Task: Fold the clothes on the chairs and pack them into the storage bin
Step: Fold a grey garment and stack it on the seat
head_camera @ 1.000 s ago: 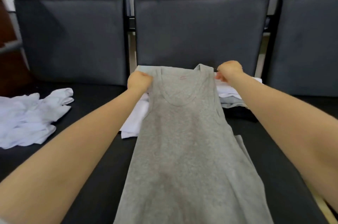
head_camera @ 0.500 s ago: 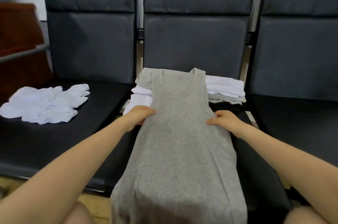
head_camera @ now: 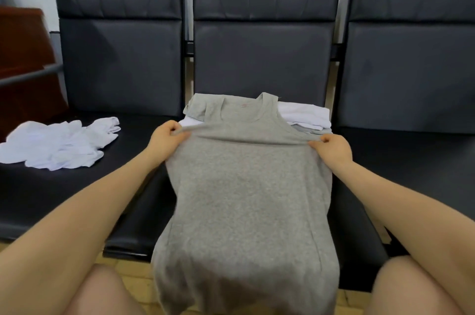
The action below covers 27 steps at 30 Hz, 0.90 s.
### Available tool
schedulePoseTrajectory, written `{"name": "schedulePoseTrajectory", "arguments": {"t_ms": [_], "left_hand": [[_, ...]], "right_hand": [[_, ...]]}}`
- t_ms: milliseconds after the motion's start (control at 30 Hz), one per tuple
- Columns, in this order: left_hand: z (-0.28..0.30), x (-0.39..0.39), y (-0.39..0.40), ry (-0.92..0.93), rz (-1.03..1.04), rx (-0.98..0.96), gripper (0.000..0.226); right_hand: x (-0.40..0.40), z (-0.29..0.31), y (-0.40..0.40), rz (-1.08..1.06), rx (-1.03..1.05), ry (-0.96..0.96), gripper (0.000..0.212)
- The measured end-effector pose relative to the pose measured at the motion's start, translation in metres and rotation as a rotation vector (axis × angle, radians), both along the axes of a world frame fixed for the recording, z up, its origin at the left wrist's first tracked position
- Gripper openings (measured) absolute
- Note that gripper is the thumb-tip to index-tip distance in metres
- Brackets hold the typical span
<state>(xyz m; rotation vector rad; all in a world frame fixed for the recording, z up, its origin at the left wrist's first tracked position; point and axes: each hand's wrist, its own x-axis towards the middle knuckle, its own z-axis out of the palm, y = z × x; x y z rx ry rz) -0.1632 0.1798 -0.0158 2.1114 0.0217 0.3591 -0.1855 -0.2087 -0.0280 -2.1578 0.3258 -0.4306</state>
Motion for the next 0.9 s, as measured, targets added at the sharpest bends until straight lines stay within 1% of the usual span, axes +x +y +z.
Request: {"name": "schedulePoseTrajectory", "arguments": {"t_ms": [33, 67, 100, 167, 200, 233, 267, 300, 333, 400, 433, 500, 533, 567, 600, 633, 667, 700, 733, 800, 833, 900], "left_hand": [[-0.005, 0.002, 0.008, -0.007, -0.001, 0.261, 0.023], [-0.008, 0.0, 0.013, 0.026, -0.008, 0.431, 0.027], [-0.013, -0.003, 0.018, 0.086, -0.022, 0.53, 0.031], [-0.021, -0.005, 0.023, 0.217, -0.068, 0.614, 0.042], [-0.022, -0.008, 0.024, 0.258, -0.094, 0.629, 0.046], [-0.021, -0.011, 0.022, 0.263, -0.123, 0.619, 0.047], [-0.02, -0.014, 0.021, 0.252, -0.14, 0.569, 0.045], [-0.018, -0.017, 0.02, 0.236, -0.143, 0.5, 0.041], [-0.018, -0.021, 0.02, 0.225, -0.144, 0.404, 0.036], [-0.018, -0.026, 0.02, 0.214, -0.14, 0.171, 0.027], [-0.019, -0.028, 0.02, 0.216, -0.146, 0.054, 0.026], [-0.018, -0.03, 0.022, 0.242, -0.149, -0.159, 0.027], [-0.018, -0.031, 0.024, 0.251, -0.153, -0.199, 0.028], [-0.019, -0.03, 0.027, 0.24, -0.15, -0.141, 0.029], [-0.02, -0.028, 0.032, 0.216, -0.145, 0.043, 0.031], [-0.023, -0.025, 0.036, 0.189, -0.132, 0.333, 0.033], [-0.025, -0.023, 0.041, 0.168, -0.107, 0.614, 0.035], [-0.027, -0.021, 0.043, 0.156, -0.077, 0.807, 0.036], [-0.027, -0.02, 0.044, 0.149, -0.05, 0.913, 0.036], [-0.025, -0.017, 0.044, 0.142, -0.003, 0.954, 0.037], [-0.023, -0.016, 0.042, 0.144, 0.006, 0.935, 0.038], [-0.024, -0.016, 0.04, 0.168, 0.0, 0.832, 0.04]], "right_hand": [[0.001, -0.001, -0.002, -0.002, 0.012, 0.011, 0.046], [0.002, -0.001, -0.002, -0.007, 0.032, 0.032, 0.045], [0.004, -0.002, -0.001, -0.007, 0.049, 0.06, 0.044], [0.006, -0.002, 0.003, -0.014, 0.104, 0.112, 0.04], [0.006, -0.003, 0.007, -0.006, 0.169, 0.134, 0.038], [0.004, -0.002, 0.01, 0.019, 0.259, 0.154, 0.035], [0.002, -0.003, 0.012, 0.067, 0.337, 0.177, 0.03], [0.0, -0.004, 0.012, 0.132, 0.356, 0.205, 0.026], [-0.003, -0.005, 0.01, 0.21, 0.314, 0.236, 0.022], [-0.008, -0.008, 0.003, 0.34, 0.174, 0.283, 0.017], [-0.01, -0.009, 0.0, 0.37, 0.08, 0.293, 0.017], [-0.011, -0.01, -0.008, 0.384, -0.132, 0.29, 0.023], [-0.011, -0.01, -0.012, 0.381, -0.265, 0.288, 0.025], [-0.013, -0.008, -0.014, 0.365, -0.452, 0.288, 0.027], [-0.015, -0.007, -0.016, 0.338, -0.69, 0.289, 0.026], [-0.016, -0.007, -0.018, 0.304, -0.911, 0.291, 0.024], [-0.016, -0.006, -0.02, 0.273, -1.074, 0.281, 0.024], [-0.015, -0.006, -0.022, 0.243, -1.163, 0.289, 0.025], [-0.014, -0.005, -0.023, 0.207, -1.191, 0.306, 0.027], [-0.01, -0.003, -0.023, 0.135, -1.16, 0.347, 0.029], [-0.009, -0.003, -0.023, 0.117, -1.138, 0.359, 0.028], [-0.007, -0.006, -0.021, 0.13, -1.081, 0.358, 0.027]]}}
